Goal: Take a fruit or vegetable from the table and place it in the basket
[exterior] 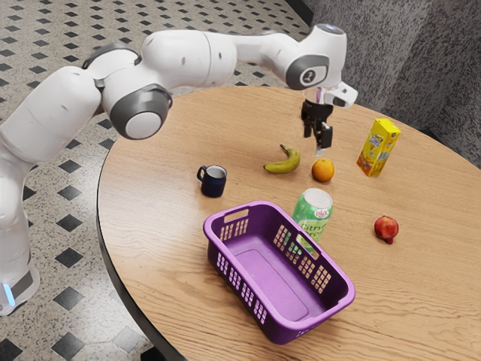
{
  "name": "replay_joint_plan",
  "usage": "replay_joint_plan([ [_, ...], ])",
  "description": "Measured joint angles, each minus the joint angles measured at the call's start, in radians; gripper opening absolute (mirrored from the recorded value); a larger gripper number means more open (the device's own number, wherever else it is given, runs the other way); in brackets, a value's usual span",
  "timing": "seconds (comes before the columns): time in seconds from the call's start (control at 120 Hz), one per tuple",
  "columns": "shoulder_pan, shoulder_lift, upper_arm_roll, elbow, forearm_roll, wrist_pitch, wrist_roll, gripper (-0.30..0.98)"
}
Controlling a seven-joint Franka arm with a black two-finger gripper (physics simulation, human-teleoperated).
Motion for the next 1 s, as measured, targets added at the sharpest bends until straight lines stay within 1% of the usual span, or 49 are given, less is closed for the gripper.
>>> replay_joint_plan([
  [0.225, 0.003, 0.04, -0.049, -0.003, 0.0, 0.061, -0.025, 0.67],
  [0.358, 0.012, 0.07, -0.051, -0.005, 0.0, 0.084, -0.037, 0.67],
  [0.742, 0.015, 0.106, -0.051, -0.006, 0.0, 0.207, -0.061, 0.67],
  [1.0, 0.014, 0.129, -0.051, -0.008, -0.004, 0.245, -0.07, 0.67],
])
